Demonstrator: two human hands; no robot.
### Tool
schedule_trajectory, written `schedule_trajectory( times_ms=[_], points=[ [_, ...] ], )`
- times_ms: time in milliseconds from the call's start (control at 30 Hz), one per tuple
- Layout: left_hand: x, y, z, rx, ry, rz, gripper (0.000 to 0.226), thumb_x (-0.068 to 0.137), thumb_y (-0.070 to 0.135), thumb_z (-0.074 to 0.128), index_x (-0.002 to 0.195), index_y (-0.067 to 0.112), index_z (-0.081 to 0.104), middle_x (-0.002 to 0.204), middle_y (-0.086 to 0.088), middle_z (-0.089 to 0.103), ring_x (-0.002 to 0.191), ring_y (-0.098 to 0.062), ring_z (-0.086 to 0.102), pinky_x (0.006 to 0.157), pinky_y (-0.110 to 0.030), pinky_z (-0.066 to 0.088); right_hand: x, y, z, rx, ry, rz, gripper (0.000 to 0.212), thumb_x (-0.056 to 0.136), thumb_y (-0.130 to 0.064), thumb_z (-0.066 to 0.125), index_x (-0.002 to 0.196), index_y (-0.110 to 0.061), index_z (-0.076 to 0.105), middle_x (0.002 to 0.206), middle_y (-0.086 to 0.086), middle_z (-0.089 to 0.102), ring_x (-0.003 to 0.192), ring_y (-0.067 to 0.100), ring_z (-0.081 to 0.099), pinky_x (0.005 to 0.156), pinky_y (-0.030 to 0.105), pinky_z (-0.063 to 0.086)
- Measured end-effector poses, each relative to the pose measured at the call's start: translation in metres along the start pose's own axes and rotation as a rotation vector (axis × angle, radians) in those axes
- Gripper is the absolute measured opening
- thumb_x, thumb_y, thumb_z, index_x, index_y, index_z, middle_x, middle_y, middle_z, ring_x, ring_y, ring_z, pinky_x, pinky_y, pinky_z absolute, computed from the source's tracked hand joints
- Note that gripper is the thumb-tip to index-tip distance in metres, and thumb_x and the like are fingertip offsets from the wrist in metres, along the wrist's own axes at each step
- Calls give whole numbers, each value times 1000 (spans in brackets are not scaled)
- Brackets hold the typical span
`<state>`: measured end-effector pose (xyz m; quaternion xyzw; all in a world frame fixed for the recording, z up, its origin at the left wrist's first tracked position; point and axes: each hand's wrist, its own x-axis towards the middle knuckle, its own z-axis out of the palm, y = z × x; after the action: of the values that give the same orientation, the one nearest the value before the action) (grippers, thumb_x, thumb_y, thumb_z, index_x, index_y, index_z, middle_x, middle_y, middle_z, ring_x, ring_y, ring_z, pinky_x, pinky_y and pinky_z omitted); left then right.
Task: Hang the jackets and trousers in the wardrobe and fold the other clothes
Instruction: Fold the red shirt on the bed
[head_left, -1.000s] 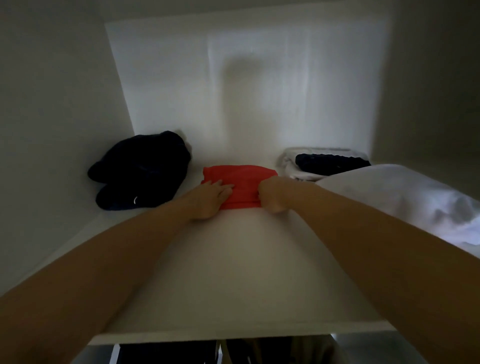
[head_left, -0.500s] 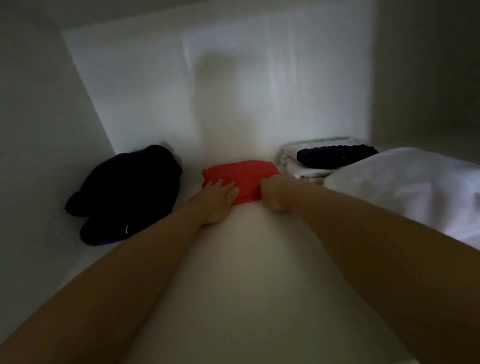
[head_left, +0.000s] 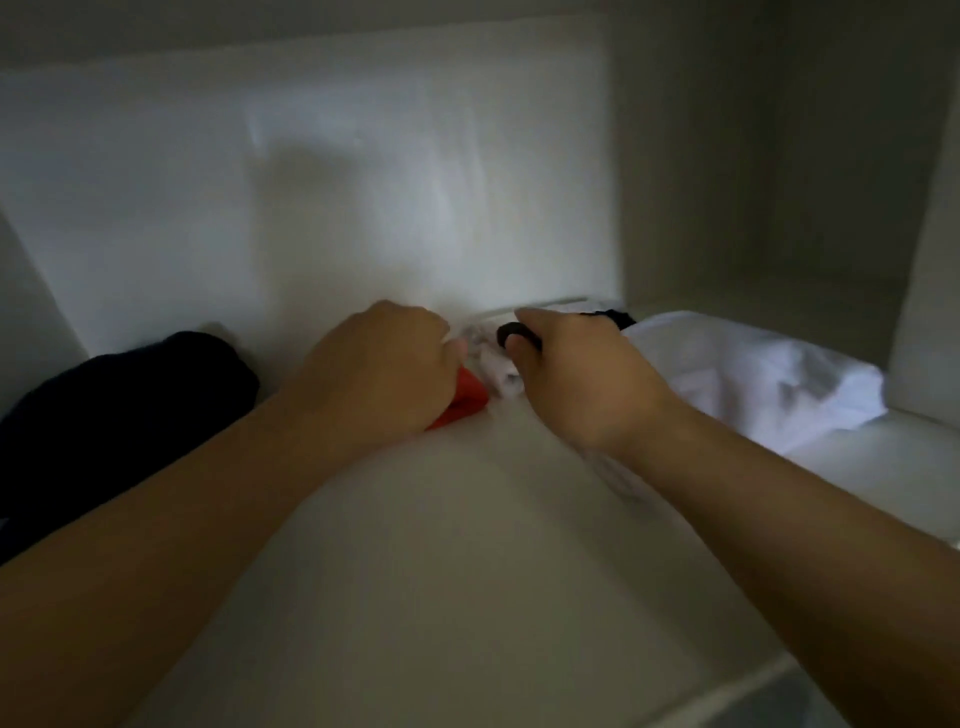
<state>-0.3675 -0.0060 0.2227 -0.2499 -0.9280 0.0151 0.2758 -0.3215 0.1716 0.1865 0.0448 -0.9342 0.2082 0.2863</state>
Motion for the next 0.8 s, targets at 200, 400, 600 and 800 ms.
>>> schedule_trajectory(
  times_ms=[200,400,600,800],
  points=[
    [-37,112,-64,-153,70,255,41,101,46,34,113,21,64,93,-6,70,84,-30,65,73,-39,53,-106,31,-93,-15,271,258,36,104,-40,48,134,-26,62,119,0,72,110,24,65,83,13,45],
    [-96,230,-123,-327,137,491,49,98,52,28,113,22,65,99,-6,72,90,-31,67,79,-41,54,-242,45,-202,-36,472,376,41,102,-39,54,141,-27,59,135,-8,65,126,14,60,105,22,41],
    [-181,377,-181,-594,174,698,40,101,51,38,113,23,64,93,-6,71,86,-30,67,75,-41,55,-400,45,-315,-223,576,552,41,102,-42,51,140,-30,60,135,-15,64,126,6,56,94,10,33],
    [-286,523,-238,-1030,123,851,44,102,51,43,135,28,61,115,-4,73,106,-26,69,88,-32,53,-558,36,-411,-357,732,766,37,102,-40,52,136,-30,63,133,-14,65,126,3,57,94,10,34]
  ],
)
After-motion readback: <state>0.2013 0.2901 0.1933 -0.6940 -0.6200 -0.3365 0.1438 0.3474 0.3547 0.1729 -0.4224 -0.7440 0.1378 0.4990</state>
